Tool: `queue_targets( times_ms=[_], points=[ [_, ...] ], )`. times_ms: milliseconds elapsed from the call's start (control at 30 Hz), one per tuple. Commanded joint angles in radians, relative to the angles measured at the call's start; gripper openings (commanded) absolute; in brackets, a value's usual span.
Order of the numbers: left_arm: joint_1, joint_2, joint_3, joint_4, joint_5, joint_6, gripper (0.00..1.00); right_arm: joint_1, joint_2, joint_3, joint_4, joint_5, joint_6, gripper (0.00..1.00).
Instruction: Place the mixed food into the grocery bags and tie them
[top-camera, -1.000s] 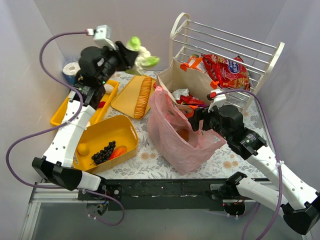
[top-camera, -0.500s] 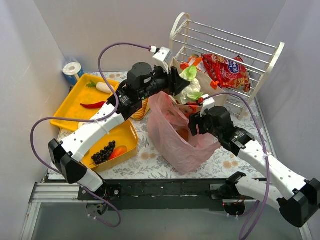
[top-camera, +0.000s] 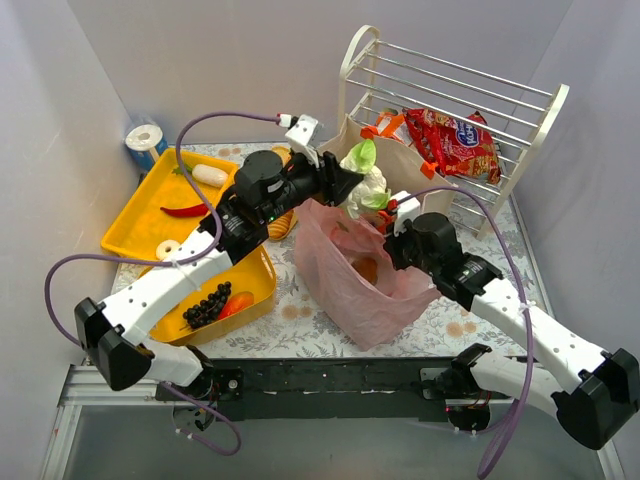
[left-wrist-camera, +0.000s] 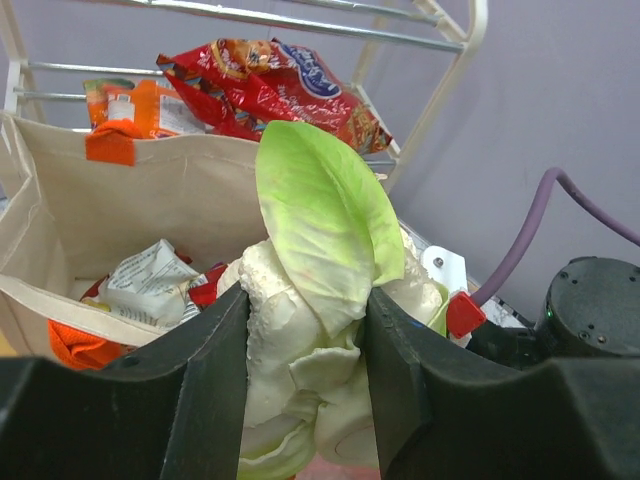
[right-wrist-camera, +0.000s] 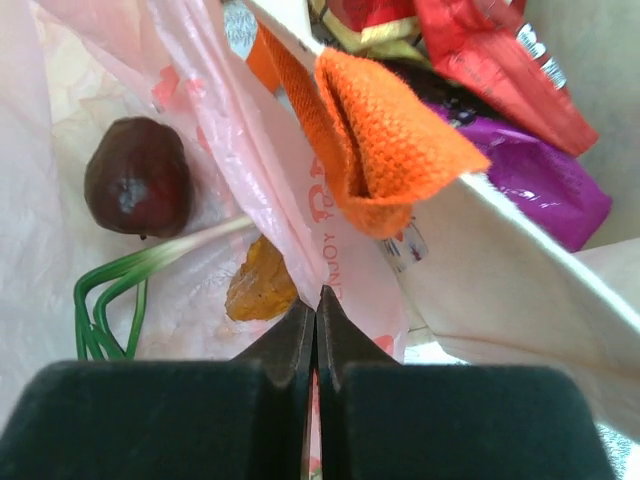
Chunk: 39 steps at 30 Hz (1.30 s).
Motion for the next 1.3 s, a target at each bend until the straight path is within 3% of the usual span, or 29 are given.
queue_targets(
  times_ms=[0, 267, 633, 833, 1067, 1233, 1267],
  points=[
    [-0.012, -0.128, -0.082, 0.189, 0.052, 0.039, 0.08, 0.004, -0.067, 0.075, 0.001, 0.025, -0.017, 0.01],
    [-0.012, -0.149, -0.17, 0.32, 0.321, 0.049, 0.04, -0.002, -0.074, 0.146, -0.045, 0.055, -0.025, 0.01],
    [-0.012, -0.319, -0.317, 0.444, 0.343, -0.049, 0.0, -0.052, -0.065, 0.114, -0.031, 0.012, -0.023, 0.01],
    [-0.012, -0.203, -0.251, 0.251, 0.363, 0.008, 0.0, -0.065, -0.057, 0.118, -0.022, -0.017, 0.0, 0.01],
    [-0.013, -0.138, -0.231, 0.049, 0.224, 0.167, 0.0, -0.068, -0.062, 0.124, -0.031, -0.029, 0.01, 0.01],
    [-0.013, -0.081, -0.17, -0.065, 0.219, 0.226, 0.0, -0.069, -0.05, 0.135, -0.033, -0.032, 0.015, 0.01],
    [-0.013, -0.078, -0.165, -0.079, 0.226, 0.23, 0.04, -0.071, -0.047, 0.135, -0.031, -0.032, 0.015, 0.01]
  ],
)
